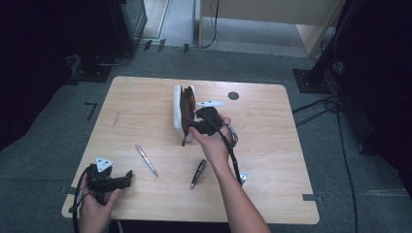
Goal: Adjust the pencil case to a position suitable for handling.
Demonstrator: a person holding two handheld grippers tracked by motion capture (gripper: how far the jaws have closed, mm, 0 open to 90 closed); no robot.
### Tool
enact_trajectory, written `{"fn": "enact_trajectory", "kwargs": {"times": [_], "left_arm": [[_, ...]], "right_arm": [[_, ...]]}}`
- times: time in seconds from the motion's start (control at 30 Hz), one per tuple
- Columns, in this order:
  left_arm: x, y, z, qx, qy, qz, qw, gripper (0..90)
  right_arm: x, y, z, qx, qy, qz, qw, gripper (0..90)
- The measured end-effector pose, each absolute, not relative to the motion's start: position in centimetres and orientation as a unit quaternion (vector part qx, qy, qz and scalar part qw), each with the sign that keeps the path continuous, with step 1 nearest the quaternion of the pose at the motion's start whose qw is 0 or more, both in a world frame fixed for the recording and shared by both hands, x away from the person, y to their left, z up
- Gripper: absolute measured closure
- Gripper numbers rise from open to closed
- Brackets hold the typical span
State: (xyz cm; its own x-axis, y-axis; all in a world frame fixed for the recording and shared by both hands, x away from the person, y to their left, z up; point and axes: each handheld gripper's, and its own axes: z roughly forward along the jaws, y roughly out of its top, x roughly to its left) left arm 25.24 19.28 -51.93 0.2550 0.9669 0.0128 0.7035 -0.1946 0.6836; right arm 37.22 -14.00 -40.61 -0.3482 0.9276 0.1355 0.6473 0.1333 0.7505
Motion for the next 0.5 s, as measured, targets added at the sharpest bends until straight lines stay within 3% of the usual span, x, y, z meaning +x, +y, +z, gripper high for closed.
{"fn": "enact_trajectory", "kwargs": {"times": [0.5], "left_arm": [[25.2, 19.3, -51.9, 0.738, 0.566, 0.229, 0.288, 0.0]], "right_arm": [[39.4, -12.5, -42.5, 0.57, 0.736, 0.327, 0.162, 47.2]]}}
